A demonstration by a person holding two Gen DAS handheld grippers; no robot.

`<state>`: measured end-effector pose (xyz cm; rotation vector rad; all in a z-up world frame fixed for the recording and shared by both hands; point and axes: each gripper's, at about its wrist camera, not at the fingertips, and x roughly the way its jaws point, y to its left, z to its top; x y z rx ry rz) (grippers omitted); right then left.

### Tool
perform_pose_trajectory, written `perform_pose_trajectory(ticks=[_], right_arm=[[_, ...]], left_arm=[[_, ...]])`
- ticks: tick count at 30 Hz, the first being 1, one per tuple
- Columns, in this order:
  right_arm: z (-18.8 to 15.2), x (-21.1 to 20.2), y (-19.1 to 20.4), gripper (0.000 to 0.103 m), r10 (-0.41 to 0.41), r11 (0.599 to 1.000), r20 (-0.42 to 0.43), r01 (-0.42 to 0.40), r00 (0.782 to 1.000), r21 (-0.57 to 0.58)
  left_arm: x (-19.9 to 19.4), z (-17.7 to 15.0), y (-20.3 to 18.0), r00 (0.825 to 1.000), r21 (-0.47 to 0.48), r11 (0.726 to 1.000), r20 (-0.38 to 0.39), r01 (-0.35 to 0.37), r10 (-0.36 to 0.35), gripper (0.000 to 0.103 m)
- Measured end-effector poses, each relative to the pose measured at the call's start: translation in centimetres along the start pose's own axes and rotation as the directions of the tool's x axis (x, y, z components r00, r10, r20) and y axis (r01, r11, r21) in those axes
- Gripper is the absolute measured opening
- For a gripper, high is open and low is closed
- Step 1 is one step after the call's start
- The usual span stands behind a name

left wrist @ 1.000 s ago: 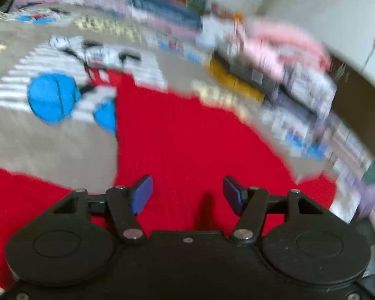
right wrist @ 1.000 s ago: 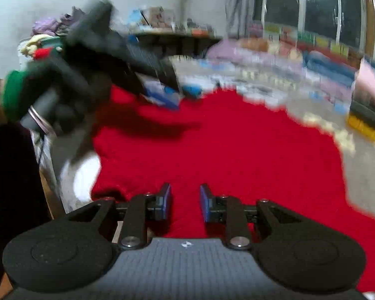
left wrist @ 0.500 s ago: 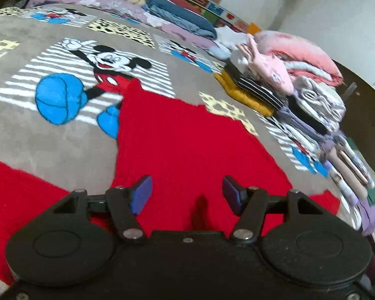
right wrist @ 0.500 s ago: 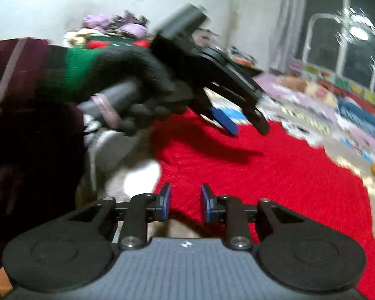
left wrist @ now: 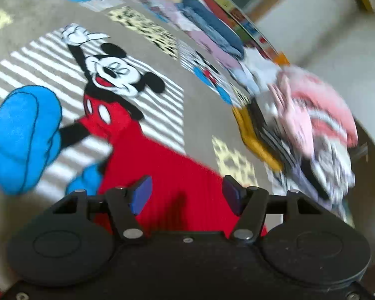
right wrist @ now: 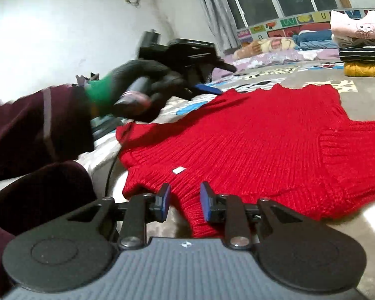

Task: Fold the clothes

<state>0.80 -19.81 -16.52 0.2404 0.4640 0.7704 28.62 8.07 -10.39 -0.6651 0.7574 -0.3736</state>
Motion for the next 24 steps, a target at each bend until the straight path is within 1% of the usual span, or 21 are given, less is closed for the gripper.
perform_pose_trajectory(ticks=[2,4,6,7,10,12,14,15,16,17,18,20,22,24], right_arm=[[-0.3,-0.2,-0.1,0.028,0.012,1.0,0.011,-0.012,1.0,0.0],[-0.5,-0.2,-0.1,0.028,0.015,1.0,0.015,-0.015,1.0,-0.006],[-0.5,-0.3,-0.1,0.028,0.016,1.0,0.018,-0.016,1.0,-0.013],[-0.6,-0.3,-0.1,0.028,0.017,1.0,0.019,-0.017,1.0,-0.015],[-0.8,0.0,-0.4,0.027,0.022,0.999,0.021,-0.021,1.0,-0.029],[-0.9,0.1,-0.5,0.027,0.027,0.999,0.024,-0.026,0.999,-0.034],[-1.0,0.0,-0.3,0.027,0.026,0.999,0.026,-0.025,0.999,-0.044],[-1.0,0.0,-0.2,0.027,0.024,0.999,0.027,-0.023,0.999,-0.049],[-1.1,-0.1,0.0,0.027,0.022,0.998,0.027,-0.021,0.999,-0.055],[-1.2,-0.1,0.1,0.027,0.02,0.998,0.027,-0.018,0.999,-0.061],[-1.2,-0.2,0.2,0.028,0.019,0.997,0.027,-0.017,0.999,-0.072],[-1.3,-0.2,0.3,0.027,0.015,0.996,0.025,-0.013,1.0,-0.09],[-1.3,-0.1,0.5,0.028,0.005,0.994,0.024,-0.003,1.0,-0.106],[-1.1,0.0,0.7,0.028,-0.006,0.993,0.018,0.008,1.0,-0.119]], left_arm=[[1.5,1.5,1.5,1.0,-0.093,0.996,0.006,0.0,0.001,0.061],[2.7,2.7,3.4,0.999,-0.198,0.98,0.017,-0.028,0.032,0.06],[3.4,3.3,4.9,0.999,-0.266,0.964,0.032,-0.021,0.03,0.06],[3.6,3.5,5.3,0.999,-0.28,0.96,0.035,-0.02,0.031,0.06],[3.8,4.0,5.2,0.998,-0.268,0.963,0.042,-0.036,0.049,0.06],[3.6,4.1,5.6,0.997,-0.304,0.952,0.06,-0.033,0.053,0.06],[3.0,4.4,5.5,0.993,-0.316,0.948,0.086,-0.049,0.08,0.06],[2.6,4.4,5.4,0.992,-0.316,0.948,0.098,-0.039,0.074,0.06],[2.1,4.3,5.2,0.993,-0.308,0.951,0.109,-0.01,0.046,0.06],[1.6,4.1,4.8,0.993,-0.293,0.956,0.117,0.006,0.03,0.061],[1.0,3.9,4.2,0.992,-0.268,0.964,0.123,0.008,0.026,0.061],[-0.4,3.0,2.9,0.992,-0.216,0.976,0.128,0.02,0.008,0.067],[-1.8,1.8,1.7,0.992,-0.166,0.985,0.129,0.038,-0.016,0.076],[-3.3,0.2,0.6,0.991,-0.126,0.99,0.125,0.056,-0.04,0.081]])
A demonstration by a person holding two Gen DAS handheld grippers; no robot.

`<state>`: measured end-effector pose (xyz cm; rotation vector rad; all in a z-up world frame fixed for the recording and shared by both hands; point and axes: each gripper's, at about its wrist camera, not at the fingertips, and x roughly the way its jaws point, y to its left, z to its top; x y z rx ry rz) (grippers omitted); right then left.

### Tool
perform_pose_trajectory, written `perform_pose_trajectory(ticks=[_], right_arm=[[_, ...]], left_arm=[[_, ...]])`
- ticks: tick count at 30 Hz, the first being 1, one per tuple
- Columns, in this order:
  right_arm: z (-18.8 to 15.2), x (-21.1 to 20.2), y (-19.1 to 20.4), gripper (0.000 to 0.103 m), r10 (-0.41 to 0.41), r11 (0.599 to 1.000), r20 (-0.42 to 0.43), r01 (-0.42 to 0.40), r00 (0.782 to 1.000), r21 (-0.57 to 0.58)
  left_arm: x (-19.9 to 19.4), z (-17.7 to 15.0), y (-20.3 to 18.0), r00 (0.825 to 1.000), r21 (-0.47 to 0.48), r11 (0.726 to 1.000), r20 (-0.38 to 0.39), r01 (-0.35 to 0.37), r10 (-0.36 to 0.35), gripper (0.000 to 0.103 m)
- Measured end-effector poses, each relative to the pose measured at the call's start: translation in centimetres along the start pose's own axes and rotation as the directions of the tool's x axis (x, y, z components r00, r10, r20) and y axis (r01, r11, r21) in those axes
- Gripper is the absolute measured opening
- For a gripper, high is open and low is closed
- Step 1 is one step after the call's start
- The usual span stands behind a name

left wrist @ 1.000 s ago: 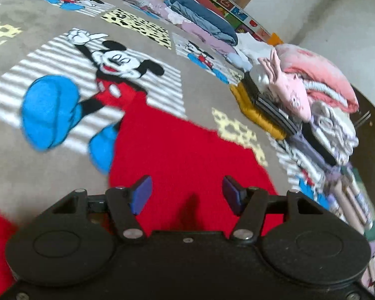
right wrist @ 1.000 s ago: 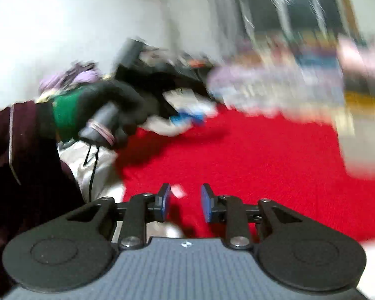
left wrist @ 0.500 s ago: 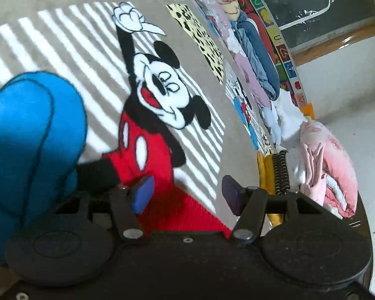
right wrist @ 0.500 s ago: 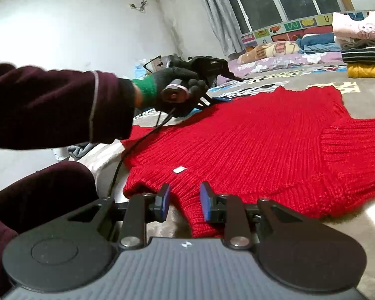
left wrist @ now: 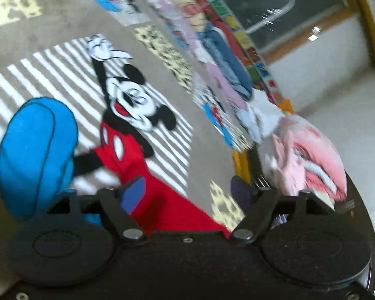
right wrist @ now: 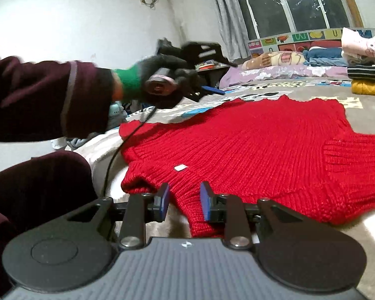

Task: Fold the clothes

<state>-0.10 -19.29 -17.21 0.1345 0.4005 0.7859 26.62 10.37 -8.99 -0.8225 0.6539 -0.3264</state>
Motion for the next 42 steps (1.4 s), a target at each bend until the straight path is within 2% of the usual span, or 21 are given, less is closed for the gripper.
perform_pose_trajectory(ticks=[7,9,12,13,16,18,20,23,26,28,30,32,37,40,42], right_arm=[[0.7,-1.1,2.2,0.035,-0.02,0.993,-0.076,0.01,0.997,-0.121],[0.8,-1.6,2.9,0.035,-0.004,0.988,-0.119,-0.014,0.993,-0.153],[0.4,-2.3,4.1,0.035,0.022,0.982,-0.221,-0.062,0.975,-0.177],[0.4,-2.9,4.2,0.035,0.021,0.984,-0.221,-0.059,0.975,-0.168],[1.5,-5.1,2.0,0.035,0.006,1.0,-0.148,-0.007,0.989,-0.01],[2.2,-7.1,-0.5,0.04,-0.034,0.988,-0.07,0.044,0.997,0.148],[2.3,-9.3,-3.3,0.041,-0.111,0.954,0.0,0.106,0.994,0.282],[1.8,-12.2,-7.1,0.044,-0.234,0.863,0.082,0.168,0.969,0.476],[0.2,-14.6,-10.3,0.049,-0.359,0.738,0.108,0.211,0.927,0.641],[-1.1,-15.8,-12.1,0.049,-0.422,0.643,0.106,0.215,0.9,0.735],[-2.2,-16.6,-13.4,0.049,-0.465,0.565,0.115,0.195,0.878,0.802],[-3.2,-17.7,-14.7,0.048,-0.511,0.509,0.13,0.177,0.85,0.842],[-4.1,-19.9,-16.9,0.05,-0.607,0.447,0.17,0.157,0.776,0.881],[-4.6,-20.6,-18.0,0.05,-0.632,0.423,0.187,0.132,0.752,0.897],[-4.8,-21.1,-18.5,0.05,-0.646,0.413,0.194,0.125,0.738,0.902]], left_arm=[[-4.9,-5.3,-1.5,0.996,0.019,0.996,-0.011,0.088,-0.088,0.081],[-5.9,-6.7,-1.9,0.995,0.023,0.995,-0.014,0.095,-0.094,0.081],[-6.8,-8.8,-2.9,0.996,0.063,0.994,-0.034,0.09,-0.088,0.081],[-7.0,-9.6,-3.3,0.996,0.092,0.992,-0.04,0.085,-0.082,0.081],[-7.5,-12.1,-5.0,0.998,0.202,0.978,-0.047,0.058,-0.05,0.081],[-7.4,-14.0,-6.5,0.997,0.291,0.956,-0.065,0.046,-0.028,0.081],[-7.1,-16.0,-7.7,0.996,0.373,0.926,-0.092,0.053,-0.019,0.081],[-6.3,-19.1,-9.7,0.991,0.485,0.872,-0.132,0.063,0.002,0.081],[-5.3,-22.6,-11.7,0.986,0.61,0.788,-0.167,0.078,0.031,0.081],[-4.8,-25.4,-13.0,0.986,0.708,0.702,-0.158,0.073,0.057,0.081],[-4.3,-27.9,-14.1,0.987,0.785,0.615,-0.145,0.073,0.068,0.081],[-3.8,-30.3,-15.2,0.988,0.851,0.519,-0.136,0.077,0.077,0.081],[-2.0,-35.6,-17.3,0.99,0.967,0.251,-0.085,0.055,0.113,0.081],[-0.5,-37.7,-18.1,0.987,0.99,0.134,-0.064,0.045,0.145,0.079],[0.6,-38.6,-18.6,0.986,0.997,0.071,-0.034,0.022,0.161,0.076]])
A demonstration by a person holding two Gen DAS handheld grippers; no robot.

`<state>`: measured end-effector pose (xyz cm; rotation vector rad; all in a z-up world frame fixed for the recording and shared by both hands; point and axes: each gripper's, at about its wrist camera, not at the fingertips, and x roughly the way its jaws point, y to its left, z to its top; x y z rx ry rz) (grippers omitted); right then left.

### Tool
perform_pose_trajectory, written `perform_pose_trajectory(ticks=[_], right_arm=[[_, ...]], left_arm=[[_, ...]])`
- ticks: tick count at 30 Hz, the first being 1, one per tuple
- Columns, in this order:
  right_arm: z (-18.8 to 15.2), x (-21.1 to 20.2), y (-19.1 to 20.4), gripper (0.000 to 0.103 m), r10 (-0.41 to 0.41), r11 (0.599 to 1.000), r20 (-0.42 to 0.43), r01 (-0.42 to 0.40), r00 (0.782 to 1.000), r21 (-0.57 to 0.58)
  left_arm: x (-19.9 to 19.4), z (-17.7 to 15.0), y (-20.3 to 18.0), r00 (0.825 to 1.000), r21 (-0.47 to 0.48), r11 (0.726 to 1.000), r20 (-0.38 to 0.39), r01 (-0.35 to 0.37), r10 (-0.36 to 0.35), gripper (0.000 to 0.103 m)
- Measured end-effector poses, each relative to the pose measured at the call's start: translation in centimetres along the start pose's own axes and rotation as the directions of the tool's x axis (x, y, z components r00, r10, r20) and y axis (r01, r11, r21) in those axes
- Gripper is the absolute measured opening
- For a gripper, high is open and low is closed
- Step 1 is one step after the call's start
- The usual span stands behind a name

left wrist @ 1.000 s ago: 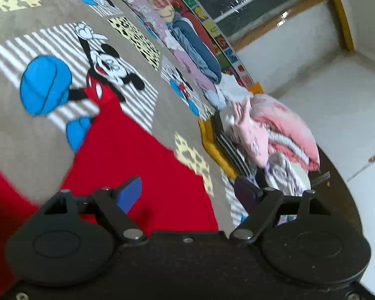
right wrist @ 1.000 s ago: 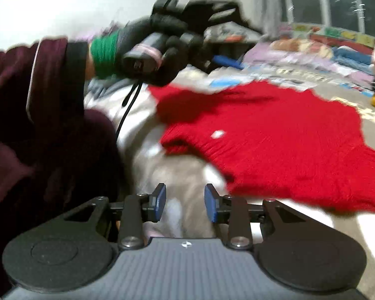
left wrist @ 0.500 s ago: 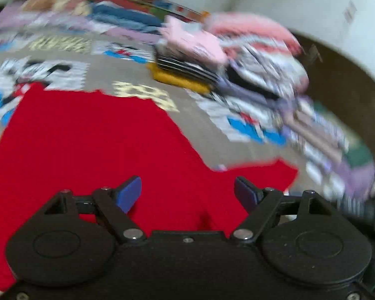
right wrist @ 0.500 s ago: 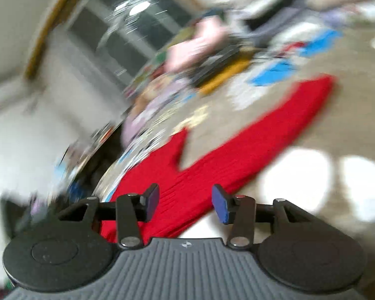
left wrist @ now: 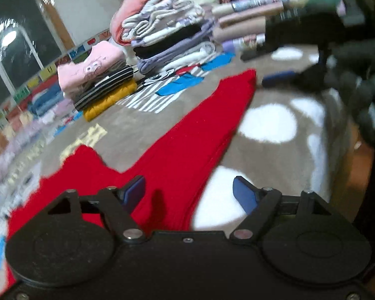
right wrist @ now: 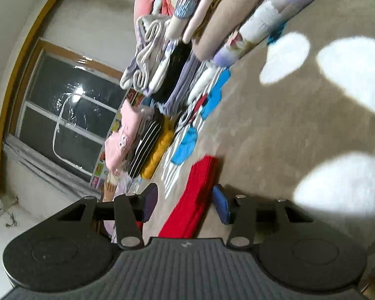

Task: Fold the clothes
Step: 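Grasp the red sleeve cuff with the left gripper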

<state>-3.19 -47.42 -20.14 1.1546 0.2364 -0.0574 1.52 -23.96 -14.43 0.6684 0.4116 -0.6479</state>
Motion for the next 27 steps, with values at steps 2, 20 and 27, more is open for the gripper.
perform_pose_trajectory(ticks=[2,20,27], right_arm=[[0.4,0.4,0.0,0.05,0.006,1.0,0.005,-0.006,1.0,0.014],[4.3,0.4,-2.2,0.052,0.073,0.984,0.039,-0.078,0.997,0.159],[4.8,0.2,-3.3,0.055,0.104,0.965,0.079,-0.12,0.991,0.231]], left_arm=[[0.7,0.7,-0.7,1.0,0.047,0.999,-0.001,-0.019,0.019,0.071],[5.7,6.0,-7.2,0.992,0.341,0.932,0.04,-0.124,0.117,0.061],[7.1,7.8,-8.1,0.993,0.373,0.921,0.033,-0.113,0.109,0.061]])
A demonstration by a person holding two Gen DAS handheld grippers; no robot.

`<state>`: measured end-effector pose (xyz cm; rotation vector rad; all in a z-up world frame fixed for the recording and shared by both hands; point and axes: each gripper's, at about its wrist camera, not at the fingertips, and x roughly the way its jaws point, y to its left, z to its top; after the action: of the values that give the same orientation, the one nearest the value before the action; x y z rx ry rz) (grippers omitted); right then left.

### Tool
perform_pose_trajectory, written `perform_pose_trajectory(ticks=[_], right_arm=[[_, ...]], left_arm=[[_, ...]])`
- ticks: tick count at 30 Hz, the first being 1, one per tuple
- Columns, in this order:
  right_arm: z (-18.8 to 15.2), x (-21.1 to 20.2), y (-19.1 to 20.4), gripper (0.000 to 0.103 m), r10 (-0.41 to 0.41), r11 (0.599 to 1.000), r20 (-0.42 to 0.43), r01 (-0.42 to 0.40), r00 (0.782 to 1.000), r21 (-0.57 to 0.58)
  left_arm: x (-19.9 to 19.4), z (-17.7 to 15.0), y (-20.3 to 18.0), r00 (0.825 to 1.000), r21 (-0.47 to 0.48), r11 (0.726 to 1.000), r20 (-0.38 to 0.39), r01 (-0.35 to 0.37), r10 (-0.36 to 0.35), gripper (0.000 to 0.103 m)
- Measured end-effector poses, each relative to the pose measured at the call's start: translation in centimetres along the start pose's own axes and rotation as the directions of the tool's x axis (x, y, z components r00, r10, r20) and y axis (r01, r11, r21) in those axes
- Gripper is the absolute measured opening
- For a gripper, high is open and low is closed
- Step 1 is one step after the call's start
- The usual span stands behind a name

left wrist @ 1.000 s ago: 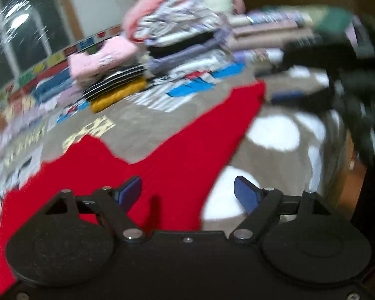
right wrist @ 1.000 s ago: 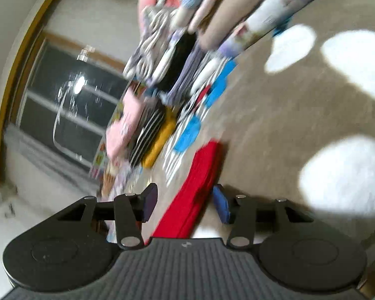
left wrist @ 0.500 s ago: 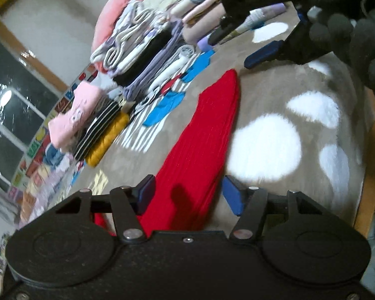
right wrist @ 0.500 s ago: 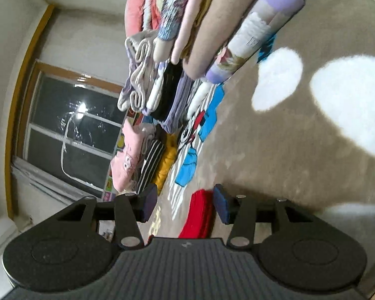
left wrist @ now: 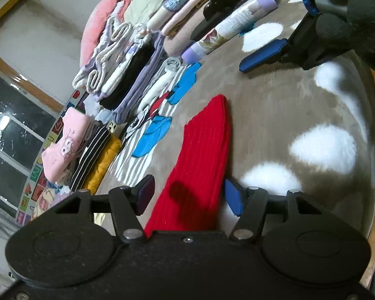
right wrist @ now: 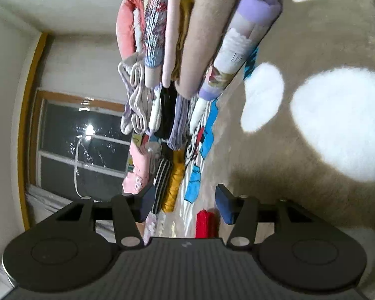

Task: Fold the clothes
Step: 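Grasp the red sleeve cuff with the left gripper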

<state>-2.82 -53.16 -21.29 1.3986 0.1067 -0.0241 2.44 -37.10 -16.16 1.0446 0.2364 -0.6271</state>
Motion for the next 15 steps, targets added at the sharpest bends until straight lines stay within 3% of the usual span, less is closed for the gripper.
perform_pose_trajectory(ticks=[5,7,11,15], right_arm=[[0.3,-0.3,-0.4,0.056,0.011,1.0,0.029,-0.012,1.0,0.029],[0.4,-0.4,-0.6,0.056,0.019,0.999,0.042,-0.021,0.999,0.045],[0.6,-0.4,-1.0,0.056,0.03,0.997,0.065,-0.034,0.997,0.07],[0.6,-0.3,-1.0,0.056,0.029,0.997,0.073,-0.034,0.997,0.066]], left_arm=[[1.0,1.3,-0.3,1.0,0.019,1.0,-0.003,0.007,-0.007,0.058],[1.4,1.8,-0.6,1.0,0.039,0.999,-0.004,0.006,-0.006,0.048],[2.7,2.8,-1.0,1.0,0.056,0.998,-0.022,-0.005,0.006,0.044],[3.2,3.3,0.0,0.999,0.013,1.0,-0.047,0.013,-0.012,0.009]])
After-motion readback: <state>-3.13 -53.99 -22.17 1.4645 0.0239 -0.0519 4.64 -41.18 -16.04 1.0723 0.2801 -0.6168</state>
